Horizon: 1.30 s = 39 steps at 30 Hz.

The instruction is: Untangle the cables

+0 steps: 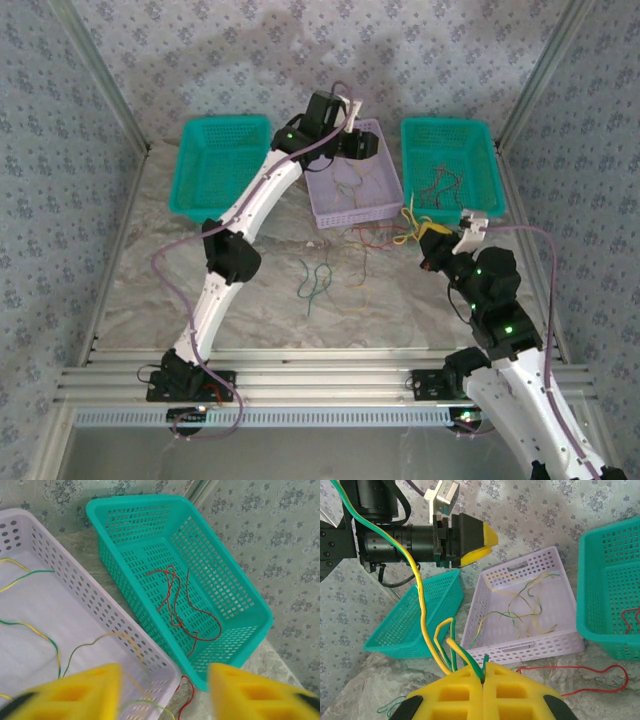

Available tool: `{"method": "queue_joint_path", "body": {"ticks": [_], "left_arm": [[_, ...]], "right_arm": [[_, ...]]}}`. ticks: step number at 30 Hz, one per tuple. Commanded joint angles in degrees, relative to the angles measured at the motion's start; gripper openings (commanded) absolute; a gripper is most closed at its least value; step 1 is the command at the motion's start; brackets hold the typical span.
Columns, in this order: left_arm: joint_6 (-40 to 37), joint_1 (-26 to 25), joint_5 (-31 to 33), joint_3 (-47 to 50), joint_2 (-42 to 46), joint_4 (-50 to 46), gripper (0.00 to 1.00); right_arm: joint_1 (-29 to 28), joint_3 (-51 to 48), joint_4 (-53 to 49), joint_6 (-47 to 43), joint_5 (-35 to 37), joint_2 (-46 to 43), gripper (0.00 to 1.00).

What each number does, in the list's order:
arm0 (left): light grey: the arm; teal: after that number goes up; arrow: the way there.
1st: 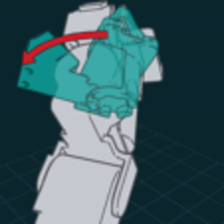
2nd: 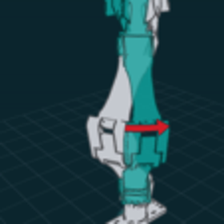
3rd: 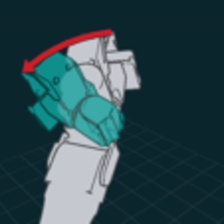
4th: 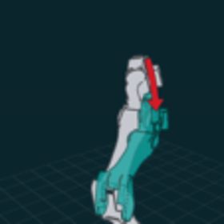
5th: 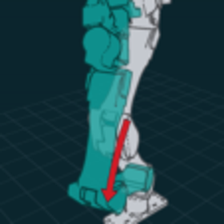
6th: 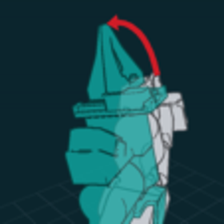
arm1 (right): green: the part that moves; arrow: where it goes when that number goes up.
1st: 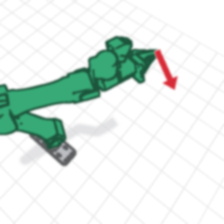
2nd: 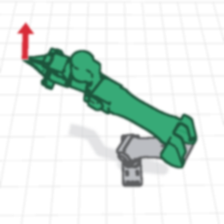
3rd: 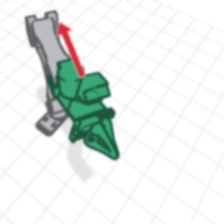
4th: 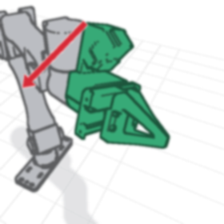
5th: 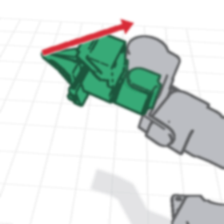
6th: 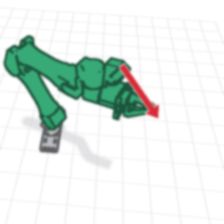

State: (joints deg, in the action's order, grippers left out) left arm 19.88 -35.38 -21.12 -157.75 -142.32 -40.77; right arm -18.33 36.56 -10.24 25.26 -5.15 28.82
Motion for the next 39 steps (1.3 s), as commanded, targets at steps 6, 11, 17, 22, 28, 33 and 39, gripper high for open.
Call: {"method": "queue_joint_path", "body": {"ticks": [6,11,17,22,28,33,39], "left_arm": [[-2.5,0.2,5.6,-2.0,4.4,-4.1,0.92],[-2.5,1.2,10.3,-2.0,10.7,-6.1,1.00],[-3.1,1.3,15.7,5.5,23.1,-8.0,1.00],[-3.1,0.4,18.9,29.5,40.4,0.6,1.00],[-2.4,0.2,22.3,54.6,58.1,7.6,0.99],[-1.7,0.2,24.3,71.7,70.3,10.2,1.00],[-0.9,0.2,27.1,86.2,82.0,10.4,1.00]], "right_arm": [[-0.4,3.6,-2.4,-1.5,0.9,1.7,0.00],[-0.3,7.5,-6.1,-1.2,1.7,7.5,0.00],[1.9,15.5,-7.4,0.3,-1.5,20.5,0.00],[3.6,26.4,-6.9,0.1,-7.4,38.4,0.00],[4.6,38.6,-6.6,-0.1,-9.2,54.1,0.00],[4.4,49.7,-9.5,-1.3,-8.9,67.2,0.00],[3.5,59.0,-12.6,-2.4,-9.4,79.4,0.00]]}}
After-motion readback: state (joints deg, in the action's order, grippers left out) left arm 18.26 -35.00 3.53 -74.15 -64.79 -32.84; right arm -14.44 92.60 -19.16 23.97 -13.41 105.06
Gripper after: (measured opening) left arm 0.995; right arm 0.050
